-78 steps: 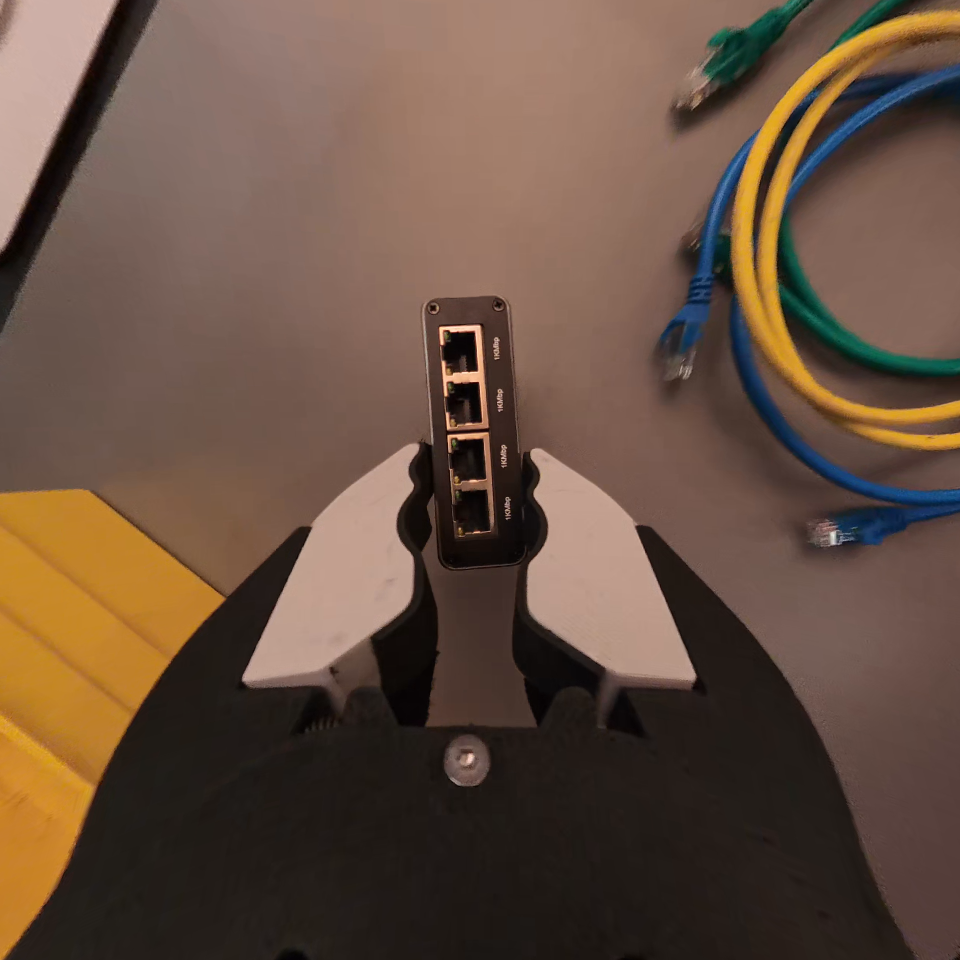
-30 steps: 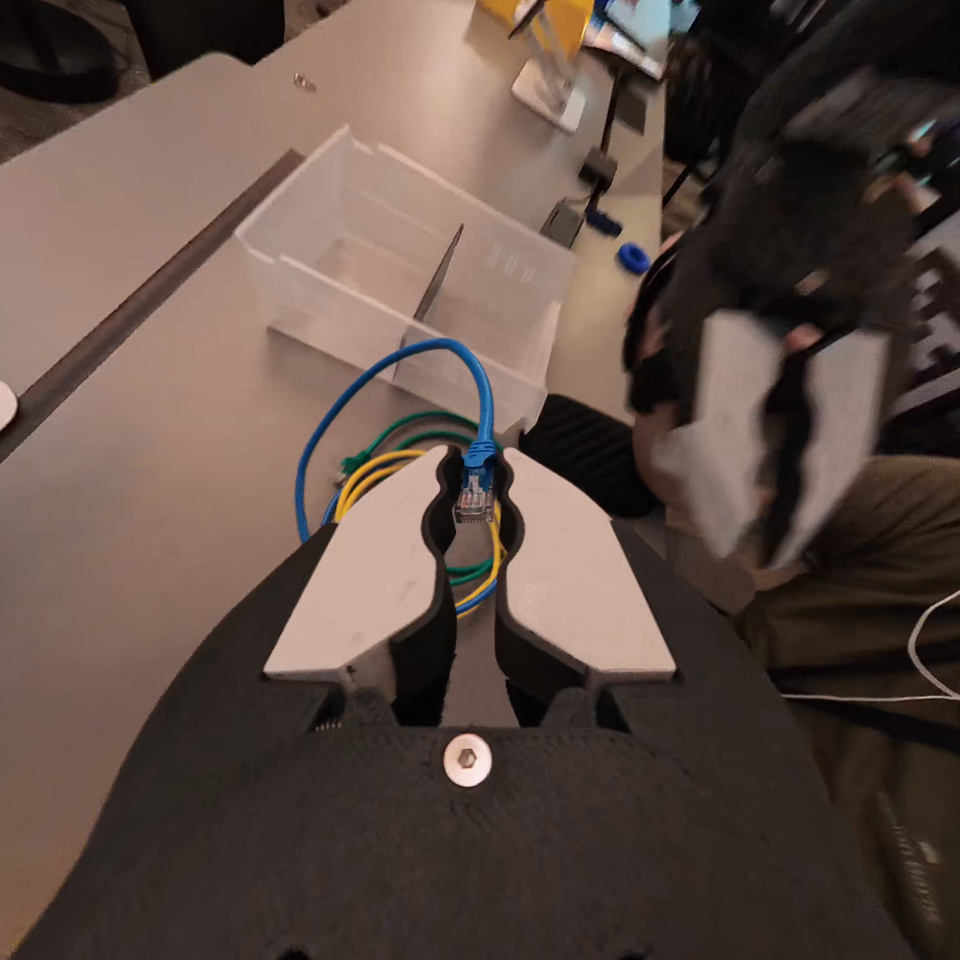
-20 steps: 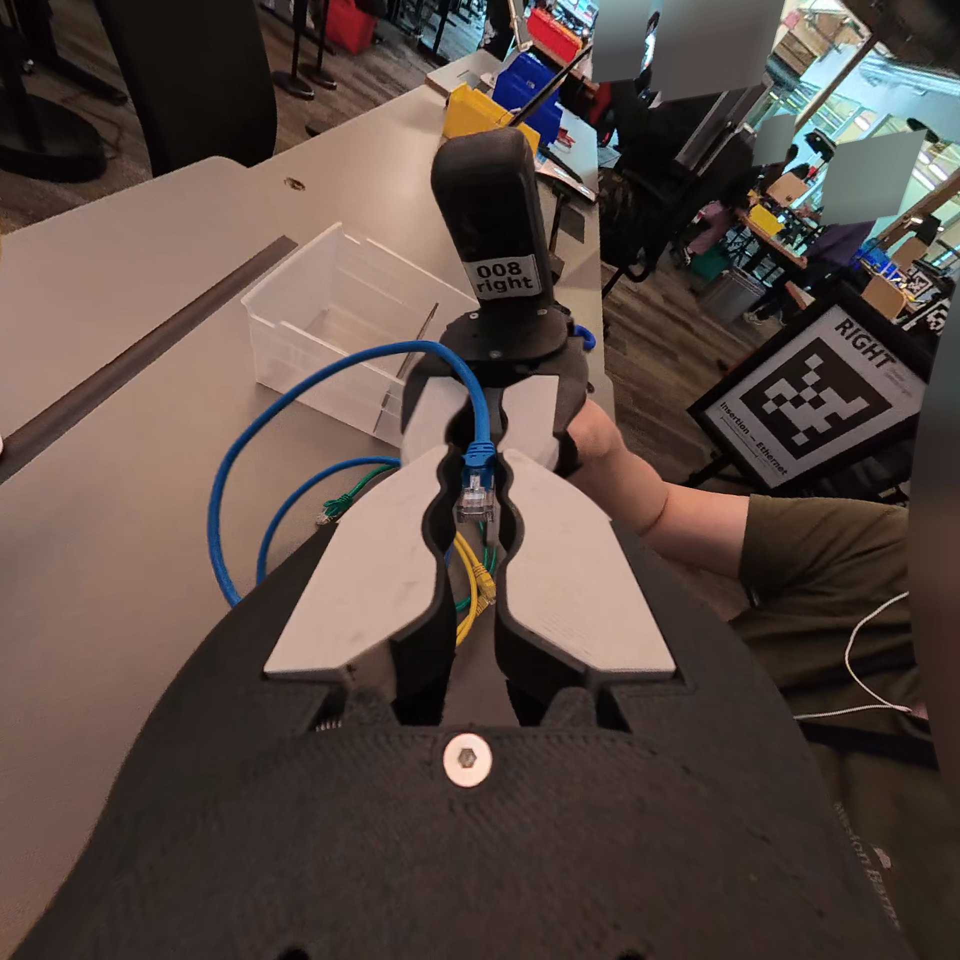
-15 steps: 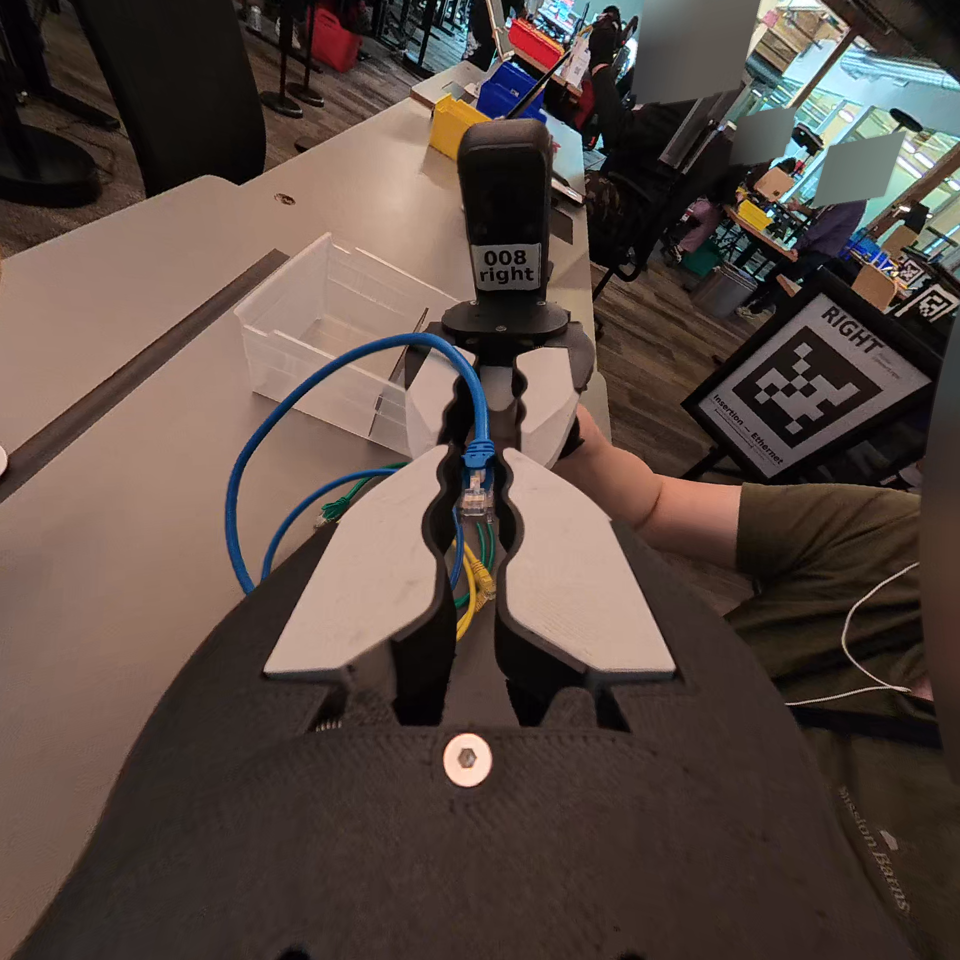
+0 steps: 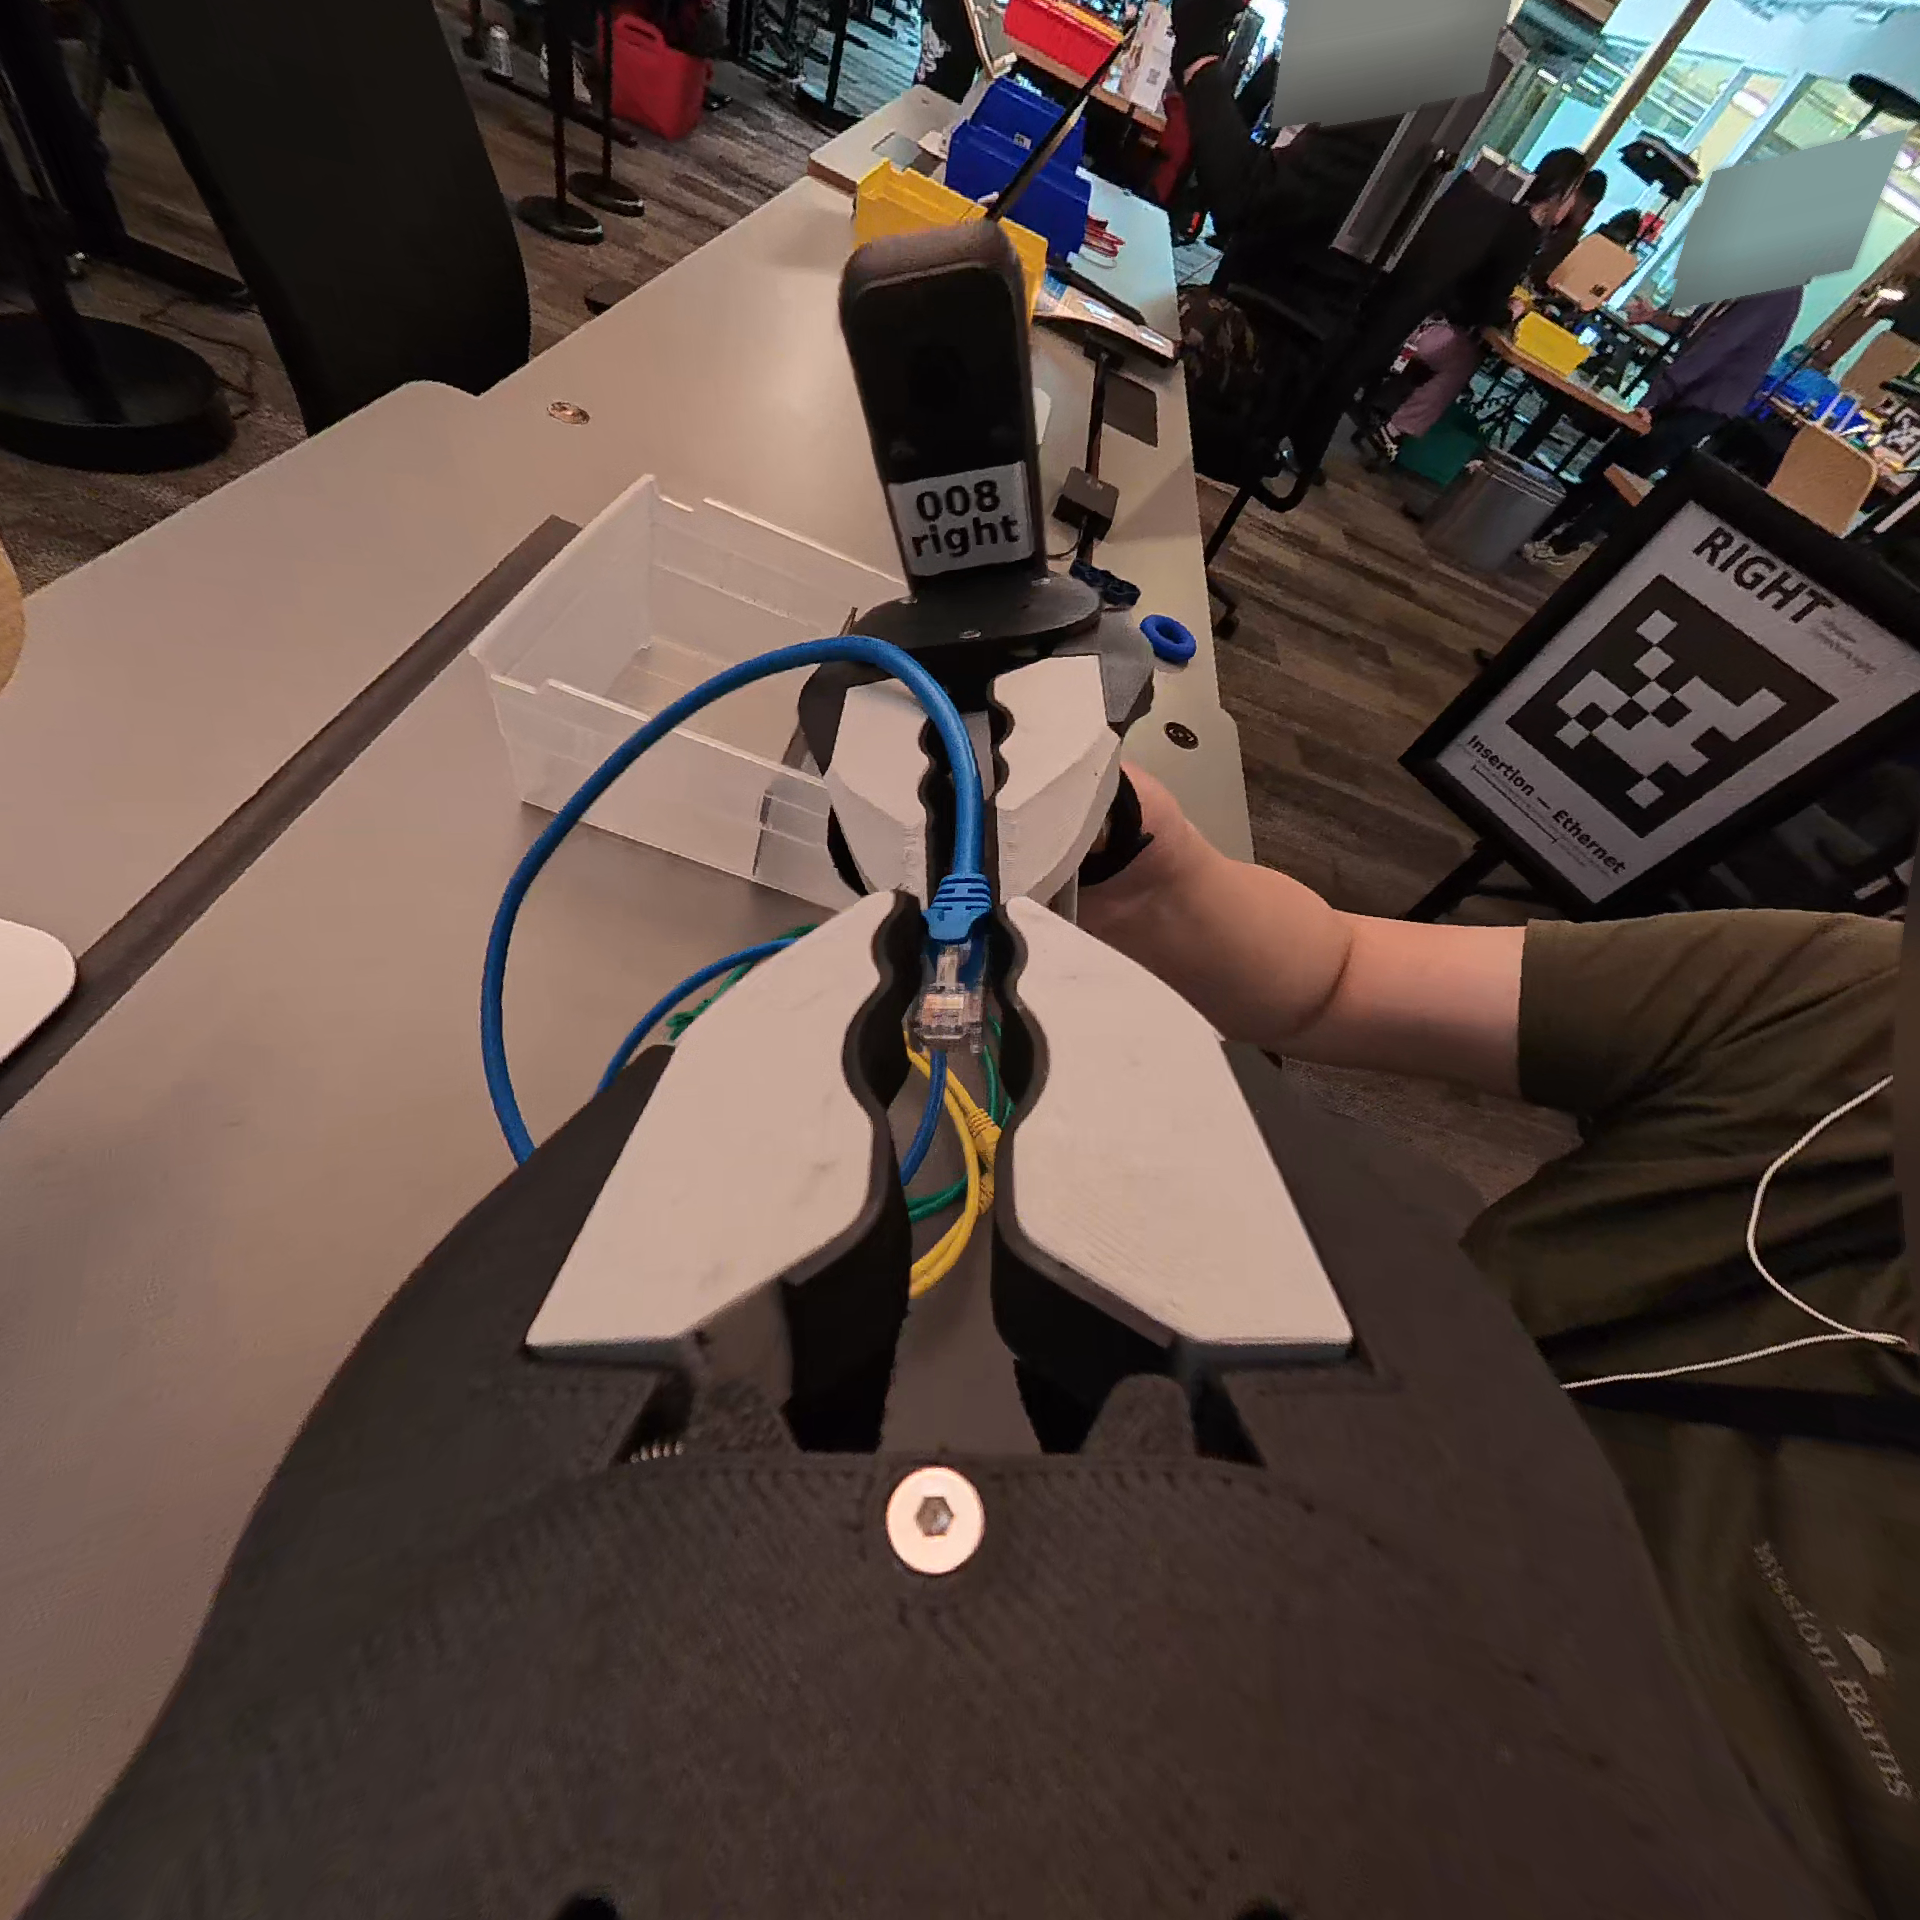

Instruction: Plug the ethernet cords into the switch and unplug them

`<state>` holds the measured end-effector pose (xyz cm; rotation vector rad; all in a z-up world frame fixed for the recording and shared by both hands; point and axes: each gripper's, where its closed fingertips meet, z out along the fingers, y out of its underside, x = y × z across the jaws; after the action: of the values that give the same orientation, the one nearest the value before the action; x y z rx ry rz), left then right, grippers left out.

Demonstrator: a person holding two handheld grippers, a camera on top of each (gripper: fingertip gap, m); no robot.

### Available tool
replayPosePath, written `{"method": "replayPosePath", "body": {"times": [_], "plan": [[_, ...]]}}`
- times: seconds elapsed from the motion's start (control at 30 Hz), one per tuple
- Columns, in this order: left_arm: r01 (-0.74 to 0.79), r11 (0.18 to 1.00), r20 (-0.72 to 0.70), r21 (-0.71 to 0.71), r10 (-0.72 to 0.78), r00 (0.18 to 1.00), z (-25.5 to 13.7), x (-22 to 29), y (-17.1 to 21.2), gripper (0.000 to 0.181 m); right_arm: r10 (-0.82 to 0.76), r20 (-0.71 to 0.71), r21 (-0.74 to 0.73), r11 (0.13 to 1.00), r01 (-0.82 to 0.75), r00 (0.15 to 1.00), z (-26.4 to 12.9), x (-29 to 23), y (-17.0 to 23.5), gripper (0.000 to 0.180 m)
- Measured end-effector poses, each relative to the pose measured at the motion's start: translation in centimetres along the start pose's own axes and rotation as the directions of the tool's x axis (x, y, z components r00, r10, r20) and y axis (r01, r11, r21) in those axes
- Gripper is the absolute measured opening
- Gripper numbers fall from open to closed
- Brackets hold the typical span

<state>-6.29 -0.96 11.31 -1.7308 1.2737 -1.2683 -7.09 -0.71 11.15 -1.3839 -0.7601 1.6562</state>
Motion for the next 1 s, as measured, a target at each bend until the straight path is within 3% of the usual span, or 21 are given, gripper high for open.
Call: {"method": "replayPosePath", "body": {"times": [0.17, 0.6, 1.0], "plan": [[-0.024, 1.000, 0.078, -0.003, 0.024, 0.997, -0.3, -0.6, 0.4, 0.024, -0.061, -0.032, 0.021, 0.998, 0.062, 0.998, -0.5, -0.1, -0.7, 0.009], [0.044, 0.999, -0.038, 0.020, -0.043, 0.998, 0.1, 0.7, 0.5, 0.012, -0.105, -0.010, -0.004, 0.994, 0.105, 0.994, -0.5, -0.6, -0.6, 0.011], [0.031, 0.999, -0.027, 0.019, -0.031, 0.999, 0.1, 0.5, 0.5, 0.012, -0.111, -0.033, -0.017, 0.994, 0.111, 0.993, -0.6, -0.5, -0.6, 0.011]]}}
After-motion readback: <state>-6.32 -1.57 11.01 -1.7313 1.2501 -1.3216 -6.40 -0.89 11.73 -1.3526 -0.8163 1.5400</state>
